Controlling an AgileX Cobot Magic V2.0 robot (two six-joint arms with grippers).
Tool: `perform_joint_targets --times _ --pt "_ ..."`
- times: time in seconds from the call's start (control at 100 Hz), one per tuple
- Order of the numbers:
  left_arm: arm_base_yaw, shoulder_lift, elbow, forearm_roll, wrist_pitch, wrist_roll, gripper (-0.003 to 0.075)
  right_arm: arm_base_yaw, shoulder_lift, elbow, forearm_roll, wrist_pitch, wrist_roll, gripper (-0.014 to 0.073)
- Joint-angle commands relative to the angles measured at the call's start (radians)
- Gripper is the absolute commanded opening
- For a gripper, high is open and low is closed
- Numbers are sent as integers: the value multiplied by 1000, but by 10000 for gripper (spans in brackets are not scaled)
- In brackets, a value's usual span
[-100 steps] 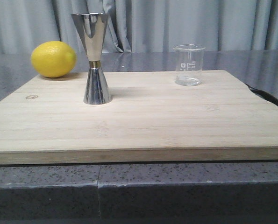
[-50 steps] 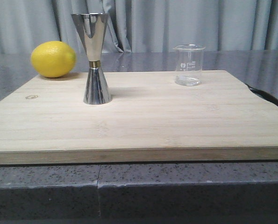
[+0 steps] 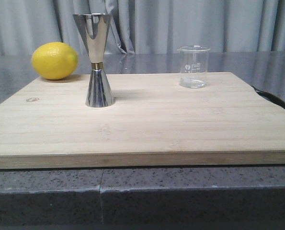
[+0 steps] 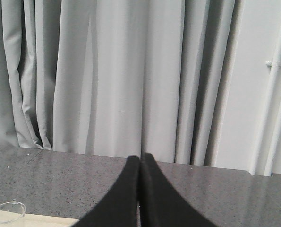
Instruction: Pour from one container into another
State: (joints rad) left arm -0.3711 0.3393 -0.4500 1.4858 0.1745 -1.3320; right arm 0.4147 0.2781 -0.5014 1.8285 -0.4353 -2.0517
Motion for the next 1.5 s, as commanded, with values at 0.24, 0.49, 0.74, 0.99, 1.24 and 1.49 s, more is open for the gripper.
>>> perform_joint_targets --times 0.24,0.49,0.74,0.99,1.24,1.49 --pt "5 6 -28 17 -7 -4 -19 -6 20 -24 -37 21 -13 -73" --pt "5 6 -28 17 53 -4 -19 -6 20 -24 -37 21 -13 -73" --pt "5 8 -28 17 58 -4 -19 -6 20 -24 -37 21 -13 -73" --pt "5 8 -28 17 16 -4 -18 -6 20 -24 -37 21 -13 -73" --pt "5 11 -28 -91 -3 -4 -19 -6 20 -24 -37 20 -13 -73" --pt "5 11 -26 -800 27 -4 -19 -6 20 -24 -37 17 -13 -73"
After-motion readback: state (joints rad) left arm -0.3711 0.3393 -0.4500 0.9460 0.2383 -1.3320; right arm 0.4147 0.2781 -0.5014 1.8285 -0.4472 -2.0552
